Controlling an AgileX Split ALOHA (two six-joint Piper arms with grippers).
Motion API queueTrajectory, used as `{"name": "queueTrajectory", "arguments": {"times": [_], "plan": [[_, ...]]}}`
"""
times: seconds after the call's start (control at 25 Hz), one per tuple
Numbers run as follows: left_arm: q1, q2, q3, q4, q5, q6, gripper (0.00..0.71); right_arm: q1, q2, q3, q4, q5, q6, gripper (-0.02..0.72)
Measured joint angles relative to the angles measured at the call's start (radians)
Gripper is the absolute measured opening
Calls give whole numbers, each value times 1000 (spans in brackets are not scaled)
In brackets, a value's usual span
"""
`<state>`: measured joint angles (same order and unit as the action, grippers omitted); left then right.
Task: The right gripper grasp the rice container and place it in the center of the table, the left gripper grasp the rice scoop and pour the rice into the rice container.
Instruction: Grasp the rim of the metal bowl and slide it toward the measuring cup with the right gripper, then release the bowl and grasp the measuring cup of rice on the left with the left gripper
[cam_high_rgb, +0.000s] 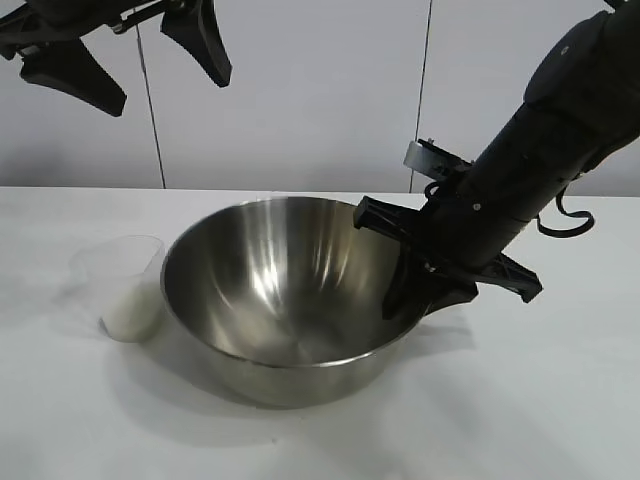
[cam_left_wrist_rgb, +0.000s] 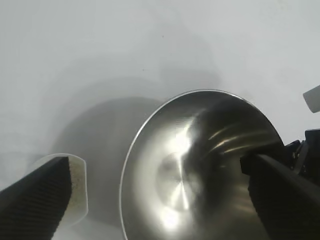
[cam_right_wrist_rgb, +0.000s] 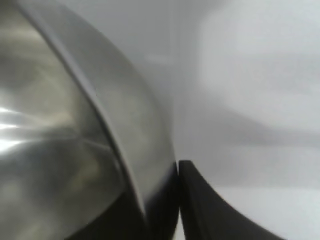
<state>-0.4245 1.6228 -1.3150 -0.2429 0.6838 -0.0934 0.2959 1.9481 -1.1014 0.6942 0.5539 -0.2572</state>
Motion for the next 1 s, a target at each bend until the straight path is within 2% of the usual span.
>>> {"name": "queueTrajectory", "arguments": {"times": [0.08, 0.28, 0.36, 0.48, 0.64, 0.76, 1.0], "plan": [[0, 0, 0, 0, 0, 0, 694, 0, -2, 0, 6, -1, 2, 251], [0, 0, 0, 0, 0, 0, 694, 0, -2, 0, 9, 0, 18, 311], [0, 0, 0, 0, 0, 0, 694, 0, -2, 0, 10, 6, 19, 364], [0, 0, 0, 0, 0, 0, 694, -3, -2, 0, 10, 35, 21, 452], [0, 0, 0, 0, 0, 0, 694, -42, -10, -2, 7, 96, 22, 486], [0, 0, 0, 0, 0, 0, 694, -101, -36, -41, -19, 172, 22, 487], [0, 0, 0, 0, 0, 0, 694, -214, -120, -254, -84, 424, 48, 487]]}}
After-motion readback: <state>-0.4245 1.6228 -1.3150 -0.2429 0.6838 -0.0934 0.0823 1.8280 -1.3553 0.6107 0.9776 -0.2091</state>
